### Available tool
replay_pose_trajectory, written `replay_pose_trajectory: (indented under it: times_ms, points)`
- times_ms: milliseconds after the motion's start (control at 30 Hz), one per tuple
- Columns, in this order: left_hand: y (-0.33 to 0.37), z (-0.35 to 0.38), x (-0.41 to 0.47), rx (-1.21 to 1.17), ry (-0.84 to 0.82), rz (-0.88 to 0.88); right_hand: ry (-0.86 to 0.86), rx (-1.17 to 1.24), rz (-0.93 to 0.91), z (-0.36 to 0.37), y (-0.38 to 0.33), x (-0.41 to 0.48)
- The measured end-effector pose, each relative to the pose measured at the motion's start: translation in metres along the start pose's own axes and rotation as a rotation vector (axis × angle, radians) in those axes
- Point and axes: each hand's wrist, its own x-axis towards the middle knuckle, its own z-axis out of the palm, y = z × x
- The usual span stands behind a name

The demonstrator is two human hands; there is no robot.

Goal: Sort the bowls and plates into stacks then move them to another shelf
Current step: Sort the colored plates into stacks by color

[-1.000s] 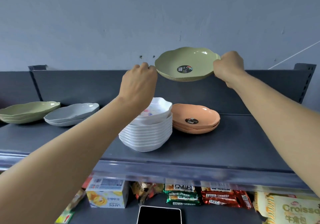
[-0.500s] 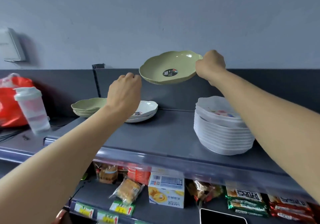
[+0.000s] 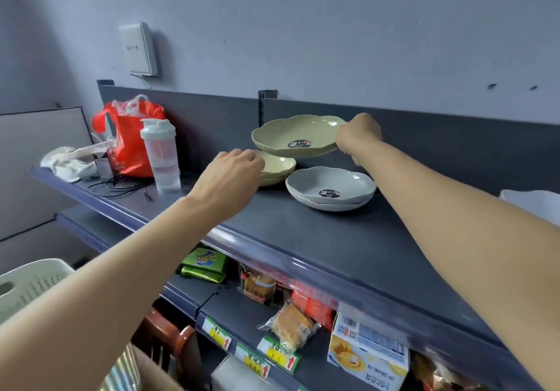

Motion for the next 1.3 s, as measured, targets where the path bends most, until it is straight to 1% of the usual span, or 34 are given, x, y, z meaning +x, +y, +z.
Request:
replay_pose_trajectory:
  times_ms: [133,333,567,667,733,867,933,1000,1100,1200,1300]
  points:
    - [-0.016,0.006,-0.005,0.029,-0.035,-0.015,-0.121,0.058,-0.002,0.046,-0.01,0.016]
    - [-0.023,0.009,-0.003,0.058,-0.084,-0.026,-0.255,0.112,0.077,0.098,-0.017,0.033]
    - [-0.033,0.005,-0.01,0.044,-0.095,-0.02,-0.309,0.144,0.151,0.13,-0.011,0.037]
    - [-0.037,0.007,-0.01,0.013,-0.089,-0.011,-0.321,0.161,0.186,0.129,-0.009,0.031]
    - [-0.038,0.009,-0.009,-0.011,-0.097,0.01,-0.319,0.147,0.167,0.12,-0.009,0.024]
    - [-0.033,0.011,-0.002,-0.064,-0.096,0.093,-0.277,0.109,0.074,0.09,-0.01,0.009]
    - [-0.025,0.009,0.004,-0.101,-0.065,0.15,-0.22,0.096,0.038,0.069,-0.011,-0.001]
    - [-0.011,0.004,0.011,-0.155,-0.014,0.215,-0.117,-0.003,-0.046,0.044,-0.01,-0.012]
    - [0.022,-0.009,0.023,-0.276,0.042,0.323,0.041,-0.237,-0.133,-0.003,-0.003,-0.031]
    - [0.066,-0.024,0.033,-0.362,0.099,0.445,0.171,-0.395,-0.137,-0.06,0.015,-0.049]
    - [0.119,-0.044,0.038,-0.469,0.177,0.577,0.295,-0.511,-0.046,-0.128,0.043,-0.07]
